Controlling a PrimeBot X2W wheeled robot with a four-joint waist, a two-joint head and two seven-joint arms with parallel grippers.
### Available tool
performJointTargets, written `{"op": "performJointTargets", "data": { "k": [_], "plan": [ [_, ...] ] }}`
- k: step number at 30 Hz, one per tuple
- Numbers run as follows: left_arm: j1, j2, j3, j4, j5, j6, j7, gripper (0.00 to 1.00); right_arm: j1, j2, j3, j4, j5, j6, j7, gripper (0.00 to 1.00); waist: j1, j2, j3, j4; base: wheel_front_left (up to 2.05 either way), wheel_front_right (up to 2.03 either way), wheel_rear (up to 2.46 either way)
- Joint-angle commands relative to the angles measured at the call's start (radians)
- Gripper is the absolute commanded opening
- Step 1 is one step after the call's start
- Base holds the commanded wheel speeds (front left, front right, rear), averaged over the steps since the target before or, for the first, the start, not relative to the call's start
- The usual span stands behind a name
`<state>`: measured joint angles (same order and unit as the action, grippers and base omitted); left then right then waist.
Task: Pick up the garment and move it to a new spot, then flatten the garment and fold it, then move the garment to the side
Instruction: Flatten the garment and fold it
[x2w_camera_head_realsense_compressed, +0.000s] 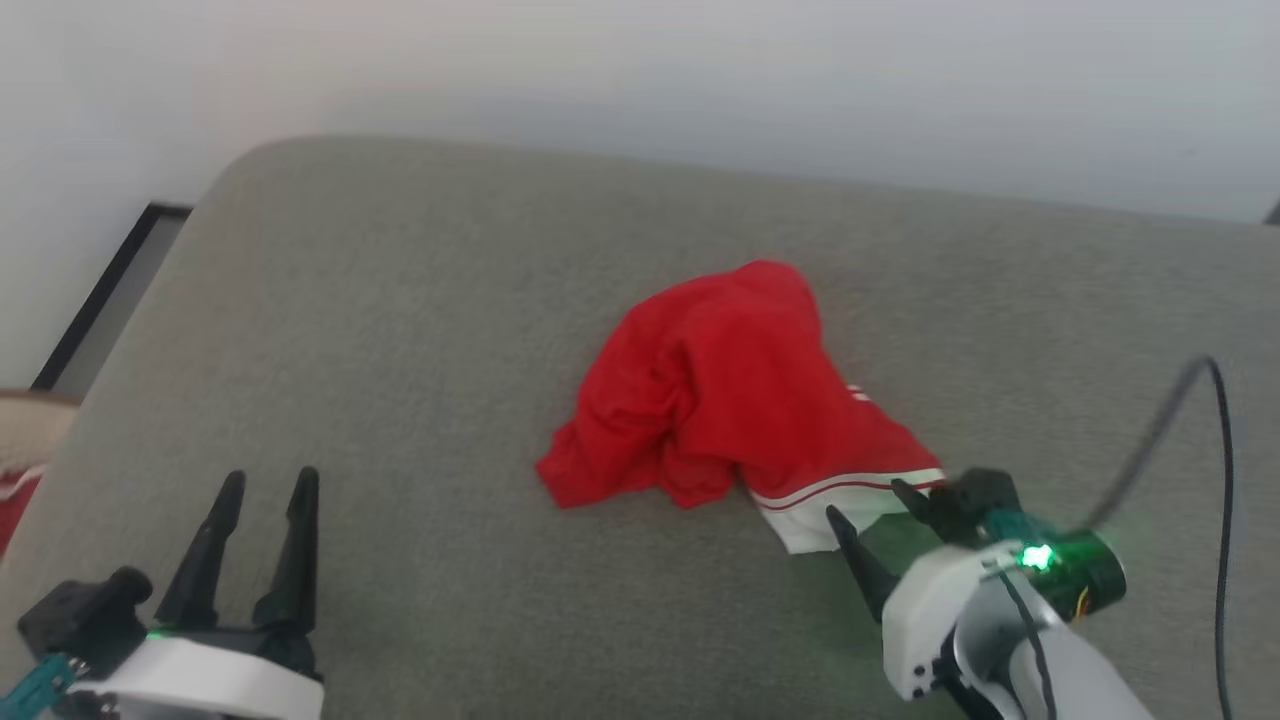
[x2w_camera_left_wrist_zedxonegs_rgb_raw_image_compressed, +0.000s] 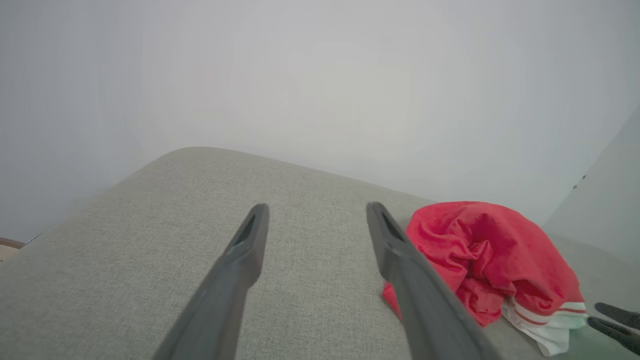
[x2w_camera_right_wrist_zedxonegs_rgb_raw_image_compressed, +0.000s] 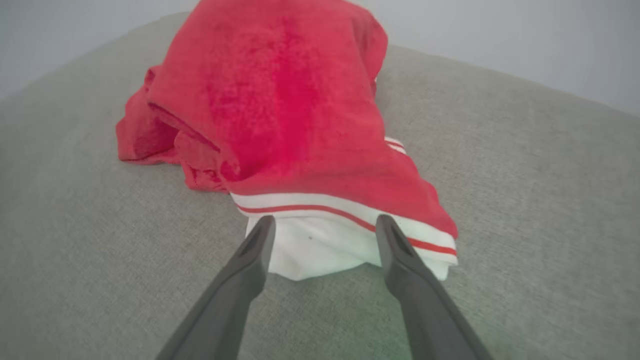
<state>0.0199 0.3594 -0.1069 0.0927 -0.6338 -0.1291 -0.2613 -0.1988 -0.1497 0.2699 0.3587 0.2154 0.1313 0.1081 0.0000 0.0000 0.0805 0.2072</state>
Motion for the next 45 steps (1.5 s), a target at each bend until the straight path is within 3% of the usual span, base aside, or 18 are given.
{"op": "performJointTargets", "data": {
  "k": [1, 17, 18, 19, 28, 36, 45],
  "plan": [
    [-0.022, 0.002, -0.008, 0.003, -0.014, -0.002, -0.005, 1.00, -0.026, -0.005, 0.011, 0.008, 0.002, -0.001, 0.031, 1.00, 0.0000, 0.0000, 0.035, 0.035, 0.00, 0.00, 0.00],
    [-0.096, -0.008, -0.071, 0.038, -0.061, -0.002, -0.005, 1.00, -0.150, -0.009, 0.011, 0.239, -0.108, -0.003, 0.574, 1.00, 0.0000, 0.0000, 0.108, 0.144, 0.00, 0.00, 0.00],
    [-0.099, -0.008, -0.073, 0.040, -0.062, -0.002, -0.005, 1.00, -0.154, -0.010, 0.009, 0.239, -0.111, -0.003, 0.581, 0.18, 0.0000, 0.0000, 0.108, 0.146, 0.00, 0.00, 0.00],
    [-0.100, -0.009, -0.074, 0.042, -0.062, -0.002, -0.005, 1.00, -0.165, -0.012, 0.003, 0.235, -0.120, -0.003, 0.589, 0.00, 0.0000, 0.0000, 0.108, 0.147, 0.00, 0.00, 0.00],
    [-0.072, 0.005, -0.035, 0.034, -0.061, -0.002, -0.005, 1.00, -0.171, -0.036, -0.015, 0.100, -0.064, -0.003, 0.633, 0.00, 0.0000, 0.0000, 0.083, 0.099, 0.00, 0.00, 0.00],
    [-0.038, 0.022, 0.007, 0.018, -0.044, -0.002, -0.005, 1.00, -0.120, -0.147, -0.085, -0.146, -0.019, -0.003, 0.708, 0.00, 0.0000, 0.0000, 0.059, 0.020, 0.00, 0.00, 0.00],
    [-0.043, 0.026, 0.014, 0.014, -0.045, -0.002, -0.005, 1.00, -0.024, -0.268, -0.212, -0.252, 0.007, -0.003, 0.787, 0.00, 0.0000, 0.0000, 0.061, -0.016, 0.00, 0.00, 0.00]
  ]
}}
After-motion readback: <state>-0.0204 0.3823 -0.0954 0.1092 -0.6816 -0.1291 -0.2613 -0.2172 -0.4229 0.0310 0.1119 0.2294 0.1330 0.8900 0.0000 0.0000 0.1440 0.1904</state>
